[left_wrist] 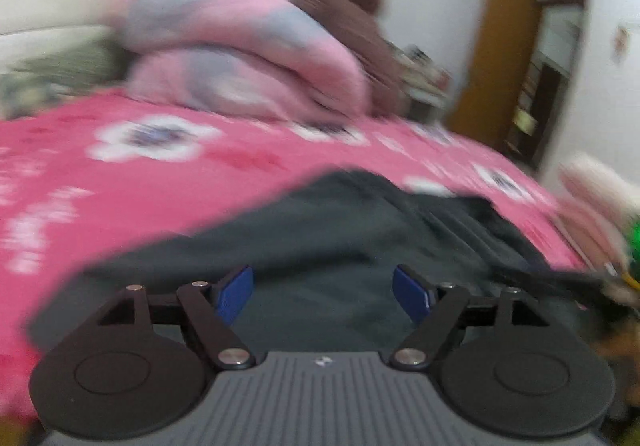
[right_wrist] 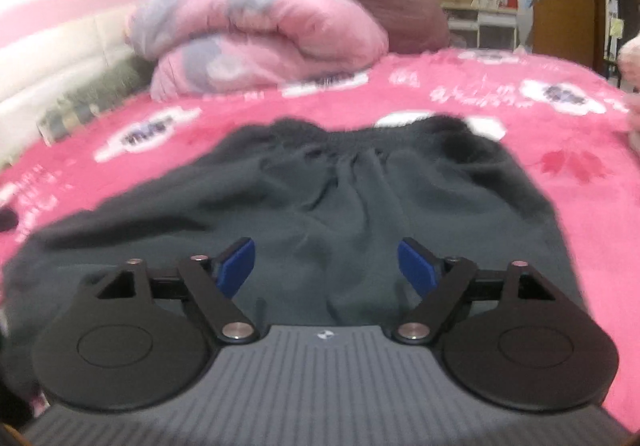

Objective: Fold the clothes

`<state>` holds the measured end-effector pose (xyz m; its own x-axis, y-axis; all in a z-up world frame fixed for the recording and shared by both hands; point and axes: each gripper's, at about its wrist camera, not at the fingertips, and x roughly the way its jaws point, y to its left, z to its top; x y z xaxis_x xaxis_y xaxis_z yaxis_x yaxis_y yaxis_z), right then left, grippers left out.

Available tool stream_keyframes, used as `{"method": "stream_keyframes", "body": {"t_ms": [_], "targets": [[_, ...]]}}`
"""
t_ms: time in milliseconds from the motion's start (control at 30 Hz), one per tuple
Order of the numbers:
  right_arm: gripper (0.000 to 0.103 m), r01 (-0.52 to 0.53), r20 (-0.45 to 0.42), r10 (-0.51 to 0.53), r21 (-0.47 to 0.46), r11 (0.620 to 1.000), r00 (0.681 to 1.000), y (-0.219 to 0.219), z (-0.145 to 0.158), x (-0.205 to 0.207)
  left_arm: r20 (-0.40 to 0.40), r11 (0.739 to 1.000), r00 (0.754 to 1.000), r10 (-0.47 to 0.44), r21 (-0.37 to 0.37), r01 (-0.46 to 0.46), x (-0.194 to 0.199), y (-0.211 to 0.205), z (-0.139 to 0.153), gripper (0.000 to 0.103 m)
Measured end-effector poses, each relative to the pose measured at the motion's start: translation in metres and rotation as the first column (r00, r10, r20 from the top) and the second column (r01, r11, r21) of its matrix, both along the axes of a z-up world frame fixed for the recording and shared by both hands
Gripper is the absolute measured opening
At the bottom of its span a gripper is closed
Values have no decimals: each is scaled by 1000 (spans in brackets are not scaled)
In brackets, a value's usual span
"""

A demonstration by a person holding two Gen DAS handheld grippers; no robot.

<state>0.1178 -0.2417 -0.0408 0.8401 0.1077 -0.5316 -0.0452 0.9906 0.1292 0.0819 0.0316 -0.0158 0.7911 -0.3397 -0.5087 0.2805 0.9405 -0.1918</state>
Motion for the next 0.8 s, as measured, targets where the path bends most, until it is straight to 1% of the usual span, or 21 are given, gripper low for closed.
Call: {"method": "stream_keyframes", "body": {"t_ms": [33, 100, 133, 167, 233, 300, 367, 467, 567, 800], "targets": [[82, 6, -17, -6, -6, 1000, 1000, 1, -9, 14, -18, 999, 999, -38, 13, 38, 3, -18, -7, 78], [91, 39, -37, -41, -50, 998, 998, 6, -24, 31, -40, 994, 995, -93, 53, 95, 5, -48, -20, 78], [98, 59, -71, -66, -93, 994, 995, 9, -33, 42, -41, 990, 993, -113, 81, 116, 3, -60, -25, 78], [102, 62, -104, -74, -115, 991, 992, 11, -39, 48, -41, 986, 991, -128, 105, 132, 2, -69, -30, 78], [102, 60, -119, -77, -144, 988, 990, 14, -43, 51, -46, 979, 987, -153, 131, 158, 0, -81, -37, 79], [102, 57, -133, -81, -174, 983, 988, 18, -47, 53, -71, 977, 986, -153, 138, 161, 1, -87, -44, 81], [102, 58, -137, -80, -160, 985, 987, 16, -47, 54, -100, 977, 984, -145, 144, 159, 4, -92, -51, 81], [102, 63, -115, -80, -143, 988, 990, 16, -49, 48, -135, 978, 983, -124, 148, 144, 6, -94, -54, 81], [102, 64, -111, -80, -143, 988, 991, 16, -49, 48, -149, 982, 983, -104, 141, 125, 8, -95, -55, 84], [102, 65, -112, -81, -143, 988, 990, 18, -49, 49, -183, 983, 980, -74, 153, 102, 15, -100, -53, 85]]}}
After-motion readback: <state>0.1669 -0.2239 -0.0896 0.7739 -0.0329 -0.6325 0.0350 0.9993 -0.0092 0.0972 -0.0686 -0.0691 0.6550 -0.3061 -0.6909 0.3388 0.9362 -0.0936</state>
